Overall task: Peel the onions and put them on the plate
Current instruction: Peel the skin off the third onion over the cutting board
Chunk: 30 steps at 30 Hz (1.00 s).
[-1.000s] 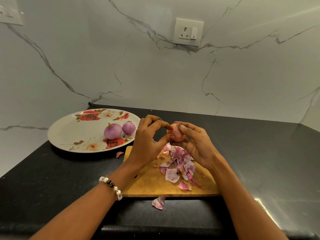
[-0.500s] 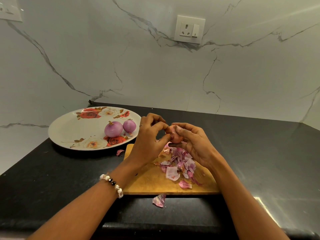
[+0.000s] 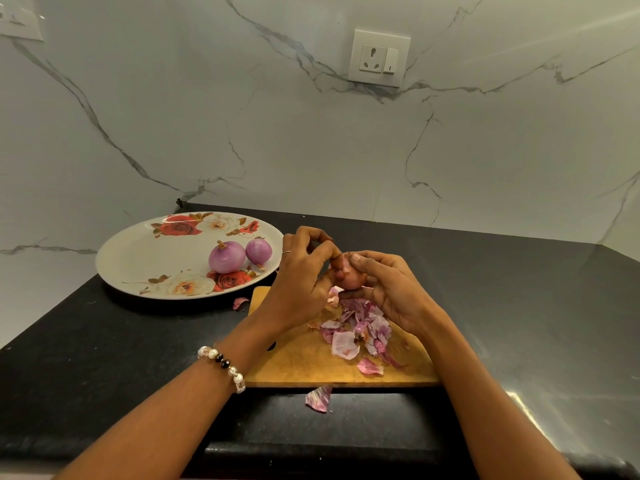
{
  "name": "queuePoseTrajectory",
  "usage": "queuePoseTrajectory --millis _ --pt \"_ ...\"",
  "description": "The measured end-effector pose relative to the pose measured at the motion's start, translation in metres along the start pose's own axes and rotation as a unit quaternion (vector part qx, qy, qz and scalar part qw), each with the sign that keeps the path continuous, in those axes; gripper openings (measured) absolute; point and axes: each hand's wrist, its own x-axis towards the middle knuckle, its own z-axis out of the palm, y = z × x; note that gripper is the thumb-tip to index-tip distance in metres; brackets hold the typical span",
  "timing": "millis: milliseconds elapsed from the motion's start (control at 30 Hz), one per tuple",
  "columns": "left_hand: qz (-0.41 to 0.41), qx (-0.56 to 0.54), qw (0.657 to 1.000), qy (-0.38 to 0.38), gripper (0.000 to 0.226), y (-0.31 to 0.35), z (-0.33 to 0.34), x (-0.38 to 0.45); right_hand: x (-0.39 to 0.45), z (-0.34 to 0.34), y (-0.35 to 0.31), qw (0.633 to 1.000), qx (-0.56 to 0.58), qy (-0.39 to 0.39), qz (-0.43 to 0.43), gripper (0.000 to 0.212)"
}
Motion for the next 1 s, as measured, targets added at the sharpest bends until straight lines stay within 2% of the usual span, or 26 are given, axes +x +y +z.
queuePoseTrajectory --millis 200,367,533,633,733,833,1000 --pt "-0.010 -0.026 1.000 0.000 0.019 0.000 -0.001 0.001 -0.002 0.000 -0.005 0.999 0.032 0.024 0.005 0.024" --pt "-0.027 -0.047 0.998 0.027 0.014 0.001 -0.006 0.004 -0.004 0.000 -0.009 0.994 0.092 0.063 0.006 0.017" --pt "-0.060 -0.100 0.991 0.058 0.009 0.002 -0.010 0.005 -0.002 0.002 -0.007 0.996 0.053 0.070 0.010 0.017" --pt "-0.057 -0.091 0.991 0.084 0.009 0.002 -0.012 0.004 -0.003 0.003 -0.007 0.996 0.051 0.069 0.013 0.016" --pt "-0.043 -0.087 0.992 0.086 0.009 0.002 -0.013 0.003 -0.003 0.002 -0.008 0.995 0.070 0.075 0.018 0.016" --pt "0.006 -0.057 0.996 0.068 0.011 0.001 -0.011 0.002 -0.003 0.001 -0.009 0.993 0.082 0.077 0.020 0.016" --pt "0.038 -0.038 0.998 0.044 0.019 0.001 -0.007 0.002 -0.001 0.001 -0.007 0.994 0.098 0.053 0.022 0.020"
